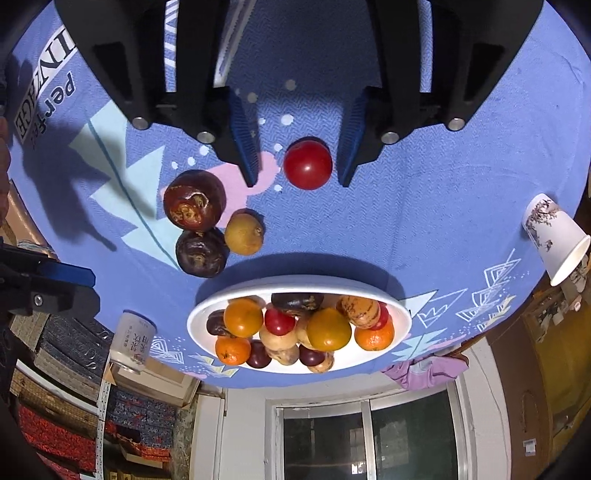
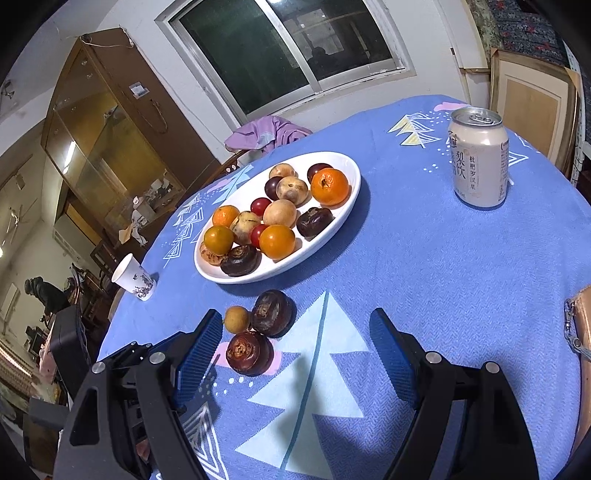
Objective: Organize fruits
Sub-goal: 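Grasp a red tomato with the left tool while the right tool grasps a dark mangosteen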
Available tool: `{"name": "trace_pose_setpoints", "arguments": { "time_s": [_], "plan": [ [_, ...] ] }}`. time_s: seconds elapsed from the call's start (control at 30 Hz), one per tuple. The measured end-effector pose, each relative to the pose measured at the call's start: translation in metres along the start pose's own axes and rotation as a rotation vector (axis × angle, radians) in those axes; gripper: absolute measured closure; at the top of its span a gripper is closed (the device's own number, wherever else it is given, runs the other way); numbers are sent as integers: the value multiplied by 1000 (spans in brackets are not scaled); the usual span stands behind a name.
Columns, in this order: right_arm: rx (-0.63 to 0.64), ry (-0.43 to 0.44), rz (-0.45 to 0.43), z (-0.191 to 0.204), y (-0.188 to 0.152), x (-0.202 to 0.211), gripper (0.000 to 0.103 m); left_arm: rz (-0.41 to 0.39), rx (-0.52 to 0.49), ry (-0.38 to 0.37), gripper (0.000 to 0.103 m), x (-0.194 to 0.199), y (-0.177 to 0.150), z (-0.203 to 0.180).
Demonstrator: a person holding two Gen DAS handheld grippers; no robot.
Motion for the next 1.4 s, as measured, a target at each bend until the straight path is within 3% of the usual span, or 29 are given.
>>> {"name": "trace_pose_setpoints", "arguments": {
  "time_s": [0.1, 0.27, 0.47, 0.67, 0.93, 1.17, 1.4],
  "plan": [
    [6, 0, 1, 1, -1, 0, 20, 25, 32, -22, 73, -5, -1, 4],
    [21, 7, 13, 4, -3, -3, 20, 27, 70, -36, 77, -7, 1, 10],
    [136, -1, 64, 25, -17, -18, 20, -45, 122, 66, 77, 10, 13, 44],
    [320, -106, 92, 47, -37, -36, 20, -49, 132, 73, 77, 12, 14, 49],
    [475, -206, 141, 65, -57, -62, 21, -66, 117, 47, 77, 21, 15, 43],
    [423, -221, 145, 64, -50, -75, 22, -73, 114, 65, 77, 23, 16, 43],
    [330, -204, 191, 49, -48, -86, 42, -87, 87, 100, 77, 23, 15, 40]
  ]
}}
Point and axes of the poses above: each gripper's, at about its wrist camera, not at the fingertips, and x roughly against the way its jaws point, z to its left, y to its top, the point moved 8 cm from there along -x, roughly the way its jaws point, and after that the axes turned 11 degrees about y, right-handed, at the moved point
